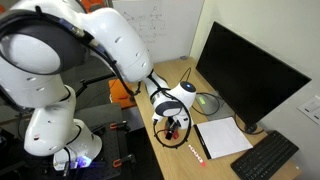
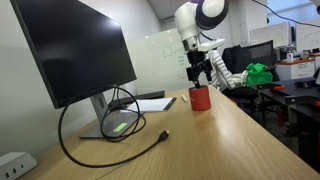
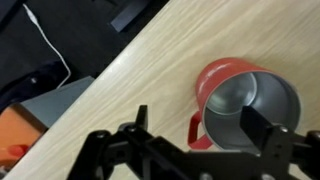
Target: Move the cup slightly to the left on the table
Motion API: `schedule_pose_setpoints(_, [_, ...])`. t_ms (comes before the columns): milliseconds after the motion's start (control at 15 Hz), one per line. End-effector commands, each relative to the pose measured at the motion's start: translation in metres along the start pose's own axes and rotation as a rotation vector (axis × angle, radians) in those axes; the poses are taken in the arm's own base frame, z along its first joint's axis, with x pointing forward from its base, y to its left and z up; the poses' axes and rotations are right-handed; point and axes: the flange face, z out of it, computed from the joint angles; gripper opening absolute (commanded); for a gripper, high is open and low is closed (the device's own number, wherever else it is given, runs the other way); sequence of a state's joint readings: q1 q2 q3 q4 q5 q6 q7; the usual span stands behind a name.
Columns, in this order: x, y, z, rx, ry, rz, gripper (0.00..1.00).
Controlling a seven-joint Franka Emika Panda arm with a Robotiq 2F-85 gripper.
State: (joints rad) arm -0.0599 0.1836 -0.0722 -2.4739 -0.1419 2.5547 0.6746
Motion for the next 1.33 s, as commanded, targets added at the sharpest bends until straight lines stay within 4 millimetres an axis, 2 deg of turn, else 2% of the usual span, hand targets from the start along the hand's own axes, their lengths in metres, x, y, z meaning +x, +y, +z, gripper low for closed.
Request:
schedule_pose_setpoints(0, [0.009,-0.01,0.014,-0.028,0.023,-0.013,0.7])
schedule_pose_setpoints(333, [0.017,-0.011,0.026,-0.038,0.011,-0.017,0.31])
schedule_pose_setpoints(600, [0.019,-0.008,0.023,-0.023,0.019,-0.015,0.01])
schedule_pose_setpoints(1000, [0.014,-0.012,0.005,0.013,0.037,-0.033,0.01])
schedule_pose_setpoints(1267, [-0.007,-0.045,-0.009,0.035,0.058,-0.11,0.02])
